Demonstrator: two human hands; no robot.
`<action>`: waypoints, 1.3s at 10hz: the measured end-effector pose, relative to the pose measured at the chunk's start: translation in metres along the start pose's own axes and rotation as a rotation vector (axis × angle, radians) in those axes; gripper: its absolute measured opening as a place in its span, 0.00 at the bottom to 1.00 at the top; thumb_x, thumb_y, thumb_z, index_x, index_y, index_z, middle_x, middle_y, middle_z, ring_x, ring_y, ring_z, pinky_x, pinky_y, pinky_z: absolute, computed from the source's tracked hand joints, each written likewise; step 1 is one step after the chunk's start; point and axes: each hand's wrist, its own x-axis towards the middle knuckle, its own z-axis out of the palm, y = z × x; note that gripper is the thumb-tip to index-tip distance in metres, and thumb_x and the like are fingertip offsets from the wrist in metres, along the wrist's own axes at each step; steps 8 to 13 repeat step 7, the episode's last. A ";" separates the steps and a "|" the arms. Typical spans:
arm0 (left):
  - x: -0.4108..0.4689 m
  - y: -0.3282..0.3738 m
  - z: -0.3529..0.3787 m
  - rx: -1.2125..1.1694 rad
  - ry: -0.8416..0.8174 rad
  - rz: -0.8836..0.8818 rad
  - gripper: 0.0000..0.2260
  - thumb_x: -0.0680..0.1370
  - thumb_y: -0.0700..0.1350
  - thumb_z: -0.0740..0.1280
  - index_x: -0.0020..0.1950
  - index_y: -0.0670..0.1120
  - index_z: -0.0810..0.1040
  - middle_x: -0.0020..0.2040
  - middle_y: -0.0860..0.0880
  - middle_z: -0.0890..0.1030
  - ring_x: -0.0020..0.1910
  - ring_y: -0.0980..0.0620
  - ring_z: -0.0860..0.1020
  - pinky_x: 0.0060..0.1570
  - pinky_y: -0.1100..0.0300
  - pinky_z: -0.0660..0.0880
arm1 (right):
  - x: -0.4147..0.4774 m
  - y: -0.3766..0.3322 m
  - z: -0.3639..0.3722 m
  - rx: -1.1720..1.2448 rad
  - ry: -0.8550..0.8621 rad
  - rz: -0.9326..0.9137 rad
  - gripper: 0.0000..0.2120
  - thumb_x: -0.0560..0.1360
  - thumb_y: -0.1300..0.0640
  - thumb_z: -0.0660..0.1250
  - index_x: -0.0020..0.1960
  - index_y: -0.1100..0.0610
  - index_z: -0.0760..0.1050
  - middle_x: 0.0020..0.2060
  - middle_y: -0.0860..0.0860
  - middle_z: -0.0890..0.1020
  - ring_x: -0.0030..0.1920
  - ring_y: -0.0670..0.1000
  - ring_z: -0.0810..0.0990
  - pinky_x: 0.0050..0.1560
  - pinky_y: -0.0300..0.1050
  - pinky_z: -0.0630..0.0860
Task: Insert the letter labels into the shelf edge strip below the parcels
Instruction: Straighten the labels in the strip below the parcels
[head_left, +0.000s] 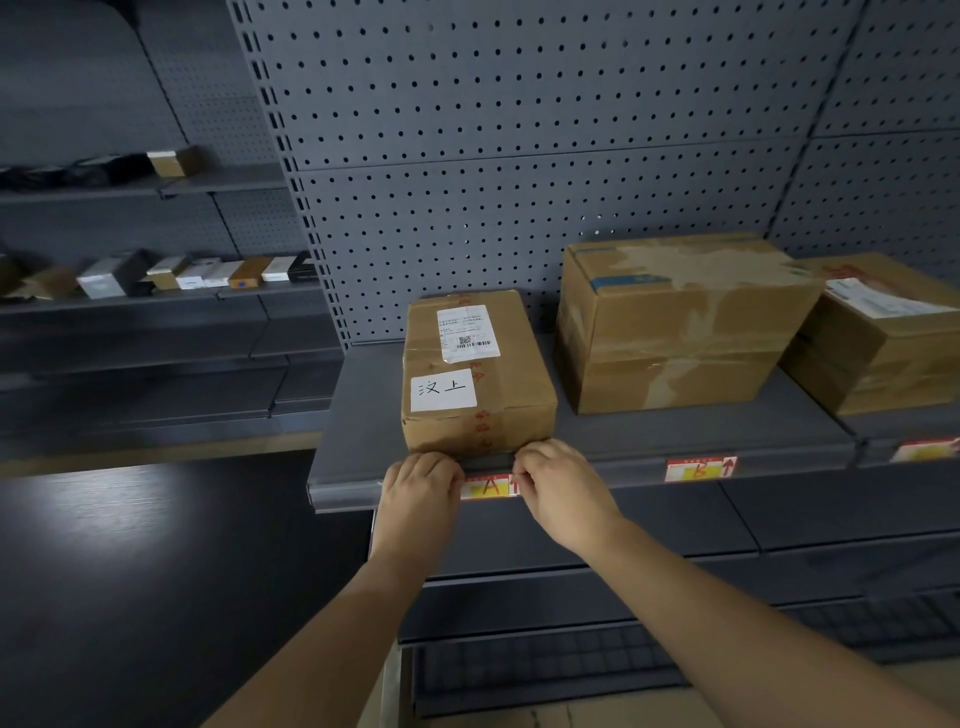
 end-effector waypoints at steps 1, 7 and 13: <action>0.001 0.000 -0.001 -0.001 -0.002 -0.002 0.03 0.76 0.41 0.70 0.44 0.49 0.80 0.43 0.53 0.80 0.44 0.50 0.77 0.50 0.53 0.75 | 0.001 -0.001 -0.002 -0.014 -0.019 -0.002 0.06 0.77 0.57 0.65 0.50 0.55 0.80 0.49 0.49 0.81 0.53 0.51 0.76 0.57 0.46 0.74; -0.015 0.006 -0.024 -0.044 -0.033 0.025 0.04 0.76 0.45 0.67 0.49 0.52 0.78 0.49 0.57 0.78 0.51 0.54 0.75 0.56 0.55 0.73 | -0.022 -0.006 -0.009 0.018 0.063 0.020 0.10 0.77 0.53 0.65 0.57 0.53 0.78 0.60 0.49 0.78 0.62 0.52 0.73 0.69 0.48 0.66; -0.015 0.006 -0.024 -0.044 -0.033 0.025 0.04 0.76 0.45 0.67 0.49 0.52 0.78 0.49 0.57 0.78 0.51 0.54 0.75 0.56 0.55 0.73 | -0.022 -0.006 -0.009 0.018 0.063 0.020 0.10 0.77 0.53 0.65 0.57 0.53 0.78 0.60 0.49 0.78 0.62 0.52 0.73 0.69 0.48 0.66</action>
